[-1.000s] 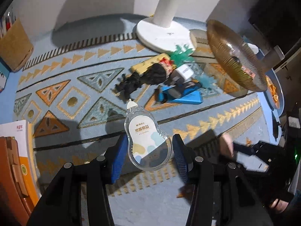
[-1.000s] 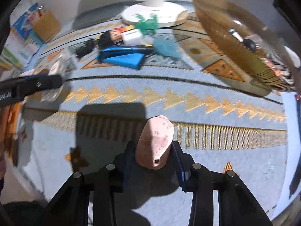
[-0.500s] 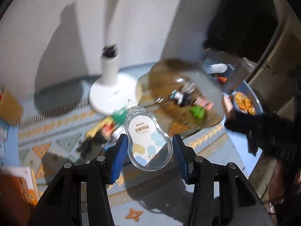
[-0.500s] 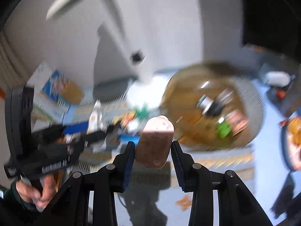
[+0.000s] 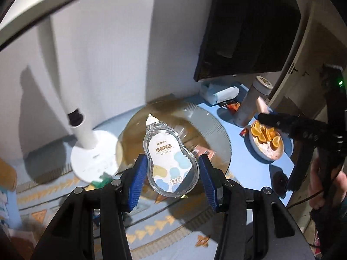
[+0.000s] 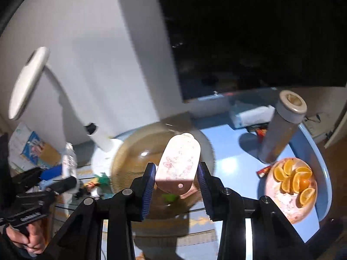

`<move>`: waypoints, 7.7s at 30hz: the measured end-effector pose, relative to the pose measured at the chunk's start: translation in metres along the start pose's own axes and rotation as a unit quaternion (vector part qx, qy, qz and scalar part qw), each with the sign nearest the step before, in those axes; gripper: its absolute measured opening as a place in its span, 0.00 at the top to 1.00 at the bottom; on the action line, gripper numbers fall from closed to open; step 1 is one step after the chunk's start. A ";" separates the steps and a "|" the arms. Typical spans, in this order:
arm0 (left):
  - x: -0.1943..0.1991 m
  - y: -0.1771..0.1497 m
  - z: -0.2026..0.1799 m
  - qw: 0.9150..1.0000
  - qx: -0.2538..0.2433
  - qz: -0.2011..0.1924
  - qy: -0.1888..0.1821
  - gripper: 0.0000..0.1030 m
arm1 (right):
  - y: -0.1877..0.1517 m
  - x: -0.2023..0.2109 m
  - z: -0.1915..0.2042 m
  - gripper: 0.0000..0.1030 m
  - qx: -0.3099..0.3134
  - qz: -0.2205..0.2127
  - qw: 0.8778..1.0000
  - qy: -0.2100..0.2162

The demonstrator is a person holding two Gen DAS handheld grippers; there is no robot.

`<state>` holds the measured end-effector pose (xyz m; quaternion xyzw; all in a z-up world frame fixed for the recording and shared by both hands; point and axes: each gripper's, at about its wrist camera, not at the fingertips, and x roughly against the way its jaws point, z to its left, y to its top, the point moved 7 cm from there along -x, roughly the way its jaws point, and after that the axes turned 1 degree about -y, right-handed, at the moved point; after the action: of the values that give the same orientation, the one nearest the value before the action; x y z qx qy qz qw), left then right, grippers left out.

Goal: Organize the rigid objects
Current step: 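Carry pouch and pink block over the amber plate and release both onto it, then move both open tools back over the cluttered rug, then grasp the black toy figure with the left tool while the right tool grasps the light-blue jelly toy, then carry figure and jelly toy over the amber plate and release both onto it, then move both open tools back over the cluttered rug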

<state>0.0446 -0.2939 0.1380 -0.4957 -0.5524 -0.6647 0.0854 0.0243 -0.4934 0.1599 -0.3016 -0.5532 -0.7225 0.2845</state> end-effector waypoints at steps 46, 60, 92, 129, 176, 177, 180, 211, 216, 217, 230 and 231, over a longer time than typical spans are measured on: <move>0.006 -0.085 0.136 0.976 0.209 0.047 0.049 0.14 | -0.036 -0.065 0.023 0.36 0.004 0.105 0.994 -0.011; 0.088 -0.127 0.228 0.960 0.262 0.007 0.100 0.14 | -0.062 -0.048 0.087 0.36 -0.010 0.110 0.994 0.019; -0.042 -0.174 0.257 0.980 0.092 0.176 0.017 0.22 | -0.137 -0.165 0.205 0.36 -0.024 0.220 0.974 0.048; -0.002 -0.149 0.227 0.992 0.076 0.098 0.002 0.72 | -0.116 -0.135 0.215 0.61 0.022 0.159 0.984 0.079; -0.061 -0.020 0.032 0.995 0.038 0.057 -0.068 0.71 | -0.005 -0.049 -0.030 0.61 -0.080 0.068 0.994 0.000; -0.066 -0.019 0.033 0.995 0.039 0.062 -0.070 0.71 | -0.004 -0.055 -0.031 0.61 -0.080 0.073 0.994 0.002; -0.079 -0.018 0.036 0.994 0.037 0.073 -0.067 0.71 | -0.003 -0.070 -0.032 0.61 -0.077 0.086 0.993 0.000; -0.046 -0.091 0.100 0.983 0.147 0.113 -0.001 0.12 | -0.023 -0.076 -0.004 0.22 -0.085 0.135 0.987 0.026; -0.014 -0.099 0.122 0.984 0.152 0.092 0.025 0.12 | -0.036 -0.069 0.014 0.20 -0.104 0.143 0.983 0.053; -0.009 -0.101 0.130 0.984 0.148 0.091 0.036 0.12 | -0.039 -0.066 0.019 0.20 -0.101 0.143 0.983 0.052; 0.042 -0.137 0.195 0.980 0.154 0.088 0.091 0.12 | -0.070 -0.050 0.070 0.20 -0.098 0.142 0.983 0.062; 0.042 -0.140 0.196 0.980 0.152 0.091 0.089 0.12 | -0.071 -0.048 0.077 0.20 -0.090 0.139 0.984 0.062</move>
<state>0.0421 -0.0625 0.0583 -0.4642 -0.5893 -0.6041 0.2688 0.0123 -0.3987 0.0955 -0.3544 -0.4197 -0.7404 0.3874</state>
